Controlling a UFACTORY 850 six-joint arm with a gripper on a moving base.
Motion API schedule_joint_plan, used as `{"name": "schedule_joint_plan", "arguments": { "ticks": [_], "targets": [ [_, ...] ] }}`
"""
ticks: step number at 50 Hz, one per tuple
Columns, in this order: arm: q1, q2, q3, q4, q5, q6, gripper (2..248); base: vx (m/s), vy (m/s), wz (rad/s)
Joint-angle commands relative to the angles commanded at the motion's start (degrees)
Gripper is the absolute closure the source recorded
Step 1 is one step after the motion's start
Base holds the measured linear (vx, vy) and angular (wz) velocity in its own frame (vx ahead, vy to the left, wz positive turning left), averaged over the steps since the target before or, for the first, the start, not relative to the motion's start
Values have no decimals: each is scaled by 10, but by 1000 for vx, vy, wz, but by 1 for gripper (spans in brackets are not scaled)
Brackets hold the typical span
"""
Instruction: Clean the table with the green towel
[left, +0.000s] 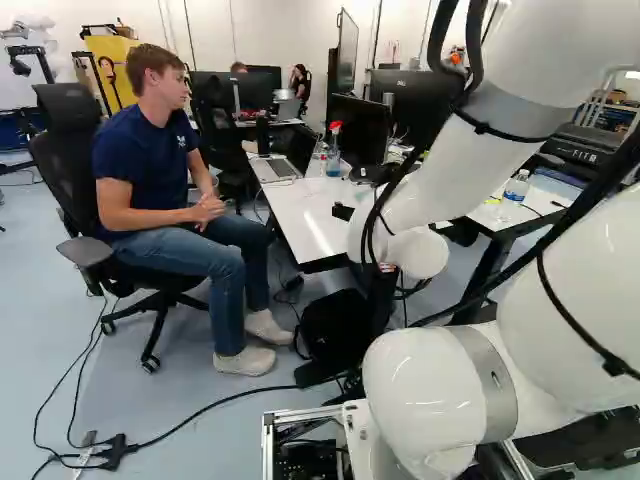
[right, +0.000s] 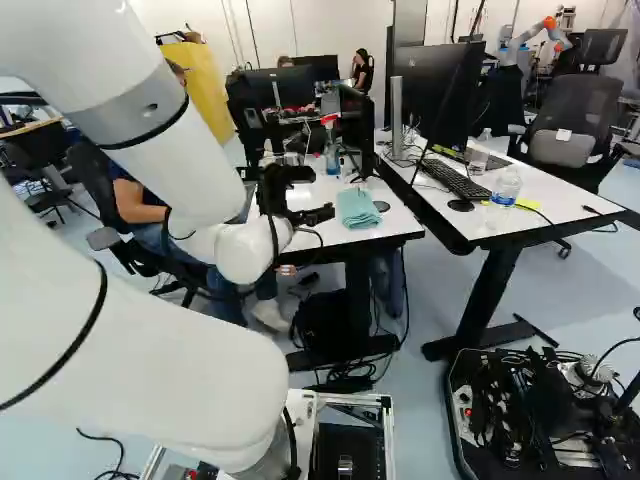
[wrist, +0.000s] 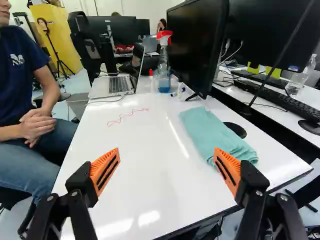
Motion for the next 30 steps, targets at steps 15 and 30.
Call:
{"name": "schedule_joint_plan", "arguments": {
  "ticks": [15, 30],
  "targets": [
    [-22, -13, -33, 0, -2, 0, 3, 0, 0, 0],
    [-42, -34, -73, -1, -40, 0, 3, 0, 0, 0]
  ]
}}
